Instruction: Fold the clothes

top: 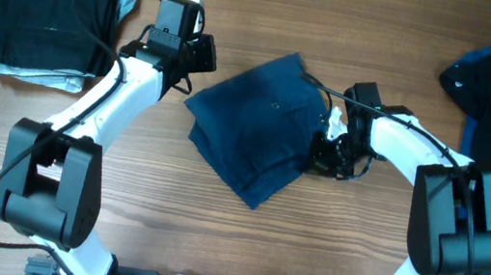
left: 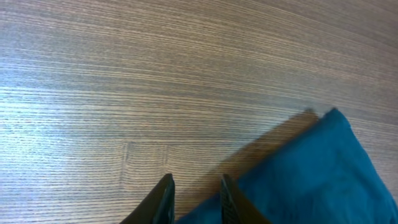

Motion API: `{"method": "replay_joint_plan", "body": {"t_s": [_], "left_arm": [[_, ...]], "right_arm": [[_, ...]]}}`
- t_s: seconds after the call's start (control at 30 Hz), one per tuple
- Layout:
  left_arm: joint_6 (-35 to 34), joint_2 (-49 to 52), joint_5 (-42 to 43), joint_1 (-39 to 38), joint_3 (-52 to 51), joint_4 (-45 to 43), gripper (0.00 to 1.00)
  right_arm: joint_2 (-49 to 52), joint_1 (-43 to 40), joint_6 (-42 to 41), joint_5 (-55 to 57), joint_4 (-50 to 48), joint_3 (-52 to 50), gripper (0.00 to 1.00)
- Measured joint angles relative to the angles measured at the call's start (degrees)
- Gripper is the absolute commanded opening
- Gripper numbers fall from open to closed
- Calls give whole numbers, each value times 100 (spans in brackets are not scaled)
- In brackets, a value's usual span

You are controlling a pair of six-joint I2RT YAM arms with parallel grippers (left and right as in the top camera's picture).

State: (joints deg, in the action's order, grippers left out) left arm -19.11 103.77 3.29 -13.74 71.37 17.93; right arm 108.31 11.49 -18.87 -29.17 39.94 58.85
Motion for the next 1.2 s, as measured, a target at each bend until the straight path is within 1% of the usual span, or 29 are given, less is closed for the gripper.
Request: {"method": "replay_joint_plan", "body": {"t_s": [0.03,0.1,0.2,0.23,0.27,0.33,0.43,0.47,0.5,0.57,0.67,0.73,0.8,0.87,1.0,1.03,1.07,1.1,1.2], "left_arm": [[-2,2,0,4,0,-7,24],[-2,13,0,11,0,-20,25],[-2,28,0,11,0,-17,26],[-2,28,0,11,0,-4,27],[-2,28,0,11,0,7,31],[-4,28,0,11,0,44,50],[22,28,-35,11,0,61,88],[63,28,-39,11,0,70,95],[101,28,-37,22,0,70,100],[293,33,83,50,0,70,100],[868,131,413,74,0,68,100],[1351,297,715,74,0,133,100],[1703,455,892,74,0,264,100],[1908,577,1003,74,0,411,100],[2131,846,1163,74,0,820,99],[2142,887,1167,74,0,905,100],[2118,896,1172,74,0,931,99],[2048,896,1178,74,0,879,99],[1635,861,1185,103,0,649,99]], "right_arm": [[-9,0,-42,35,-210,-2,4],[-17,0,-190,304,-986,9,5],[-17,0,-407,922,-1961,-9,6],[-15,0,-446,1178,-2236,-20,6],[9,-2,-487,1480,-2549,-28,6],[52,-15,-514,1893,-3086,-61,8],[87,-160,-269,2133,-4210,-90,16],[87,-199,-144,2114,-4328,-74,20],[87,-229,-52,2087,-4321,-46,25],[85,-332,136,1910,-3786,203,49],[-136,-455,282,1740,-2612,570,65],[-619,-496,299,1694,-1707,678,76],[-988,-494,354,1650,-1003,732,79],[-1198,-496,365,1615,-518,748,81],[-1220,-496,363,1613,-79,748,84],[-1220,-494,361,1620,-28,748,84],[-1220,-496,361,1635,-4,748,87],[-1220,-496,363,1661,-4,748,100],[-1220,-494,378,1928,9,748,99]]}}
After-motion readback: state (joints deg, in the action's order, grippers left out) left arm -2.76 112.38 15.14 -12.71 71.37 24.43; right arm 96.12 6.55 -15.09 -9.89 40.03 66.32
